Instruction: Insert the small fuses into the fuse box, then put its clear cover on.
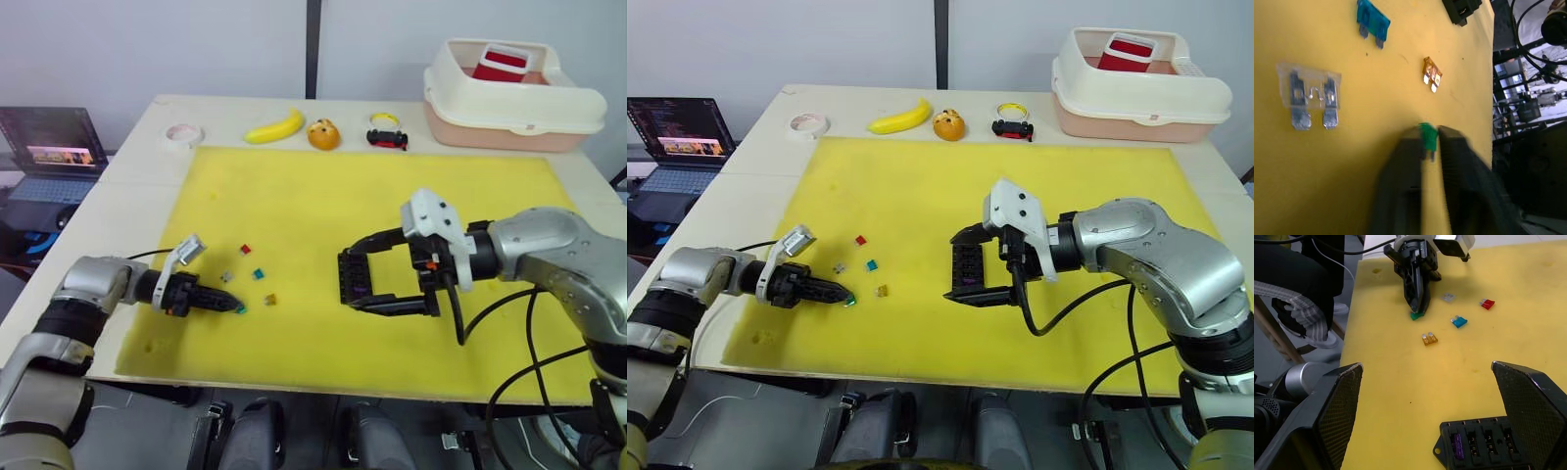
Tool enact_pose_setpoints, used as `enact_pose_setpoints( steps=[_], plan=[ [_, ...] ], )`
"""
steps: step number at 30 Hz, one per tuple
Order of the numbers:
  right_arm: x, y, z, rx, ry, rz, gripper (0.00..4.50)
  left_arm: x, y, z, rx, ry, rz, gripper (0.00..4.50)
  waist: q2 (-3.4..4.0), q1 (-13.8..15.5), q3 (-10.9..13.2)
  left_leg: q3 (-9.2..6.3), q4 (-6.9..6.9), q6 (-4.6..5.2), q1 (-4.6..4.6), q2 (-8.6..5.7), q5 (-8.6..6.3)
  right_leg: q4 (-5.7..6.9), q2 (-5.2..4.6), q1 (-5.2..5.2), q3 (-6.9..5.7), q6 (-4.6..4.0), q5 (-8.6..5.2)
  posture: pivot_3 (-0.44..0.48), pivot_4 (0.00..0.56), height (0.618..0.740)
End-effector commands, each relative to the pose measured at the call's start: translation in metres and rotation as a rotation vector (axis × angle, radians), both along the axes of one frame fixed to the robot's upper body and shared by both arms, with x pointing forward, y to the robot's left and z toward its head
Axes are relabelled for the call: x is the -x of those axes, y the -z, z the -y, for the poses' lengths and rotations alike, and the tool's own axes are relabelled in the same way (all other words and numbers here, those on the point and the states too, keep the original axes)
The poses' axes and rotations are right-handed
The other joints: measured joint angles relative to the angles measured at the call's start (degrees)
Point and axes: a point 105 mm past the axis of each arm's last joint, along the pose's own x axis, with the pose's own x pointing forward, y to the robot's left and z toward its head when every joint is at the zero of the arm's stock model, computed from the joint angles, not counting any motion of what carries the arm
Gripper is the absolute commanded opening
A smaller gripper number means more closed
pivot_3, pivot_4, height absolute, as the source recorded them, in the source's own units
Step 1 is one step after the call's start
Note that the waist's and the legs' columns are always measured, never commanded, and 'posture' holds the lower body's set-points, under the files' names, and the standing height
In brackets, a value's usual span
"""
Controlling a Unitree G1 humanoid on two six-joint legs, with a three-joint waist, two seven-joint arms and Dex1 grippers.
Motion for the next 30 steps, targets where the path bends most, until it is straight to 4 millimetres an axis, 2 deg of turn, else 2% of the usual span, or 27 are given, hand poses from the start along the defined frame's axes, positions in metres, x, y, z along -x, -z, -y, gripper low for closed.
enact_pose_setpoints(
  steps=[1, 10, 16, 19, 23, 26, 30],
  plan=[
    [0.004, -0.008, -0.002, -0.005, -0.016, 0.044, 4.5, 0.001, 0.003, -0.005, -0.015, -0.011, -0.005, 0.03, 0.0, 0.0, 0.0, -0.01, 0.0, 0.0, 0.0, 0.01, 0.0, 0.0, 0.01, 0.0, 0.0, -0.1, -0.05, 0.0, 0.15, 0.74],
    [0.003, -0.008, -0.002, -0.004, -0.012, 0.044, 4.5, 0.003, 0.006, -0.008, -0.021, -0.016, 0.001, 0.03, 0.01, 0.0, 0.0, -0.02, 0.0, 0.0, 0.0, 0.02, 0.0, 0.0, -0.02, 0.0, 0.01, -0.12, -0.06, 0.0, 0.15, 0.74],
    [0.004, -0.009, -0.003, -0.014, -0.011, 0.037, 4.5, -0.003, -0.017, -0.004, 0.054, -0.054, 0.068, 0.03, 0.01, -0.5, 0.0, -0.04, 0.0, 0.0, 0.0, 0.03, 0.0, 0.0, -0.09, -0.01, 0.02, -0.12, -0.06, 0.0, 0.15, 0.74],
    [0.004, -0.012, -0.004, -0.046, 0.004, 0.0, 4.5, -0.009, -0.054, 0.001, 0.139, -0.097, 0.155, 0.03, -0.02, -0.7, 0.0, -0.13, 0.0, 0.0, -0.07, 0.03, 0.0, 0.0, -0.11, -0.02, 0.0, -0.12, -0.06, 0.0, 0.15, 0.74],
    [0.007, -0.018, -0.011, -0.12, -0.004, -0.055, 4.5, -0.001, -0.103, 0.007, 0.204, -0.097, 0.286, 0.03, -0.03, -0.9, 0.0, -0.19, 0.02, -0.01, -0.24, 0.02, 0.0, 0.0, -0.14, -0.15, -0.03, 0.04, 0.03, 0.0, 0.15, 0.74],
    [-0.006, -0.041, -0.023, -0.27, 0.042, -0.081, 4.5, 0.007, -0.144, 0.017, 0.279, -0.081, 0.404, 0.03, -0.02, -1.3, 0.0, -0.18, 0.01, -0.01, -0.25, 0.04, 0.01, 0.03, -0.13, -0.18, -0.03, 0.06, 0.04, 0.0, 0.15, 0.74],
    [-0.027, -0.067, -0.027, -0.43, 0.133, -0.174, 4.5, 0.016, -0.173, 0.04, 0.343, -0.023, 0.525, 0.03, -0.02, -0.9, 0.0, -0.21, 0.01, -0.06, -0.24, 0.03, 0.04, 0.04, -0.01, -0.16, -0.05, 0.05, 0.07, 0.0, 0.15, 0.74]
  ],
)
